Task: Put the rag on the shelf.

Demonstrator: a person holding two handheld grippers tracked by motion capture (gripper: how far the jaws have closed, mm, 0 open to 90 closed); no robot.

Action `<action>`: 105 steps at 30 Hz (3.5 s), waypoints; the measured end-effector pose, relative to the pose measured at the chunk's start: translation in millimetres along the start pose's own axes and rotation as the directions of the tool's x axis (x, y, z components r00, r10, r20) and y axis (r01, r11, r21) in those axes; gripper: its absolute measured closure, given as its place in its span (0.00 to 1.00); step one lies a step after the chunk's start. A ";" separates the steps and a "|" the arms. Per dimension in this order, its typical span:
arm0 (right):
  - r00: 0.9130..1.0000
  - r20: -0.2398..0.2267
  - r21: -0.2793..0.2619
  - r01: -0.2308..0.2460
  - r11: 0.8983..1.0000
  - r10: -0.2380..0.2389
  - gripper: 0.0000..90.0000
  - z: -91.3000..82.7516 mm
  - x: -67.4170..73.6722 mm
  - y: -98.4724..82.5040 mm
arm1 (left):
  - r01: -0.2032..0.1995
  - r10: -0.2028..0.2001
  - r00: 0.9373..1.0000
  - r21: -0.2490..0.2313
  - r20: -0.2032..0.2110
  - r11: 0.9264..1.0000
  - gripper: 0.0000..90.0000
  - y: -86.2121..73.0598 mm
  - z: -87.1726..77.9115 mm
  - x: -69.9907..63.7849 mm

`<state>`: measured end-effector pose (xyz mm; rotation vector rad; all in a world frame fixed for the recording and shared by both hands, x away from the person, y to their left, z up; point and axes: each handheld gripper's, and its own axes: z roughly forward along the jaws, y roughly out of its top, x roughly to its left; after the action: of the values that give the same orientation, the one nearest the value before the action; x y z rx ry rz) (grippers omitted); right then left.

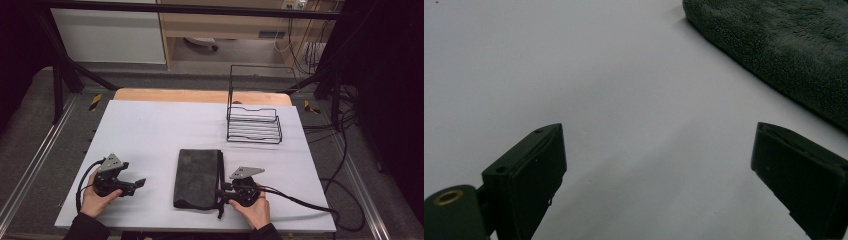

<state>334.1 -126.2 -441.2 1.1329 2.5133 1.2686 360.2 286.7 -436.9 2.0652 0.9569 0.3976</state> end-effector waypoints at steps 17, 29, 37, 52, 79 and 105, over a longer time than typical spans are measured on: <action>1.000 -0.020 -0.006 -0.015 1.000 0.015 0.80 9.6 4.4 -2.6 | 0.018 -0.018 1.000 0.000 0.000 1.000 0.08 0.3 2.0 1.7; 1.000 0.010 -0.069 0.018 0.997 -0.017 1.00 -6.8 6.0 4.5 | 0.014 -0.014 1.000 0.000 0.003 1.000 0.09 0.0 1.2 2.2; 0.999 0.032 0.010 -0.028 1.000 0.028 0.99 -0.7 -4.2 -3.7 | 0.009 -0.009 1.000 0.003 0.002 1.000 0.09 0.3 1.1 1.3; 0.995 0.075 -0.113 0.067 0.991 -0.059 0.37 -14.2 -25.1 15.4 | 0.080 -0.079 0.996 -0.032 0.034 0.996 0.06 37.5 9.1 -5.8; 0.995 0.095 -0.124 -0.027 0.992 0.039 0.07 -13.7 -61.6 2.8 | 0.169 -0.167 0.985 0.075 -0.032 0.983 0.27 95.7 106.1 -25.4; 0.994 0.091 -0.138 -0.043 0.990 0.056 0.05 -10.6 -65.0 7.6 | 0.202 -0.209 0.977 0.137 0.037 0.970 0.78 91.9 132.0 -43.4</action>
<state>380.7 -173.3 -443.3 1.2008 2.3072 1.3413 451.1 147.3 -445.6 2.0576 1.1812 0.1749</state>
